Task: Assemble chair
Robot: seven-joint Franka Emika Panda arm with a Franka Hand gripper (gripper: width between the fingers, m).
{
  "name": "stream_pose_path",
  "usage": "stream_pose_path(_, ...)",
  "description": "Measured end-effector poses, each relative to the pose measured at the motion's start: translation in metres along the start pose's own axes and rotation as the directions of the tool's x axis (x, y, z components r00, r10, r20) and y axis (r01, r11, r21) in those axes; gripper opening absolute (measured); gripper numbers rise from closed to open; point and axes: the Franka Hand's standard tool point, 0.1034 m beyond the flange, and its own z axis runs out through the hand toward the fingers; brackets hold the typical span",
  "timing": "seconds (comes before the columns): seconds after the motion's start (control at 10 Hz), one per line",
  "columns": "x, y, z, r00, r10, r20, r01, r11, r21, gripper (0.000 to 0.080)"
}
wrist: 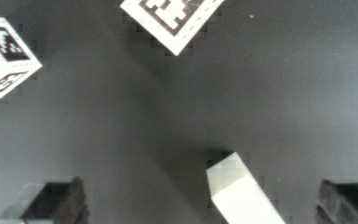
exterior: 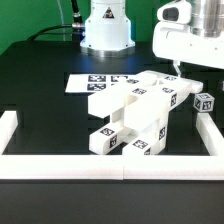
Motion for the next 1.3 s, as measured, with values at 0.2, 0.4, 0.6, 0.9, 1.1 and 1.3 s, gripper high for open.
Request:
stream_pose_path(0.2, -0.016, -0.006, 0.001, 0.995, 0.098, 0.006, -0.098, 0.995, 0.007, 0.0649)
stream_pose_path(0.4, -0.033, -0.009, 0.007, 0.996, 0.084, 0.0, -0.084, 0.996, 0.005, 0.0649)
stream_pose_path(0.6, -0.048, -0.014, 0.013, 1.0, -0.006, -0.026, 0.005, 1.0, -0.017, 0.0649)
stream_pose_path(0.9, -0.041, -0.016, 0.021, 0.993, -0.111, -0.035, 0.111, 0.994, 0.0, 0.0649)
stream_pose_path(1.1, -0.042, -0.016, 0.023, 0.992, -0.118, -0.036, 0.118, 0.993, -0.005, 0.0649)
stream_pose_path(1.3, -0.042, -0.015, 0.023, 0.991, -0.131, -0.036, 0.131, 0.991, -0.008, 0.0649)
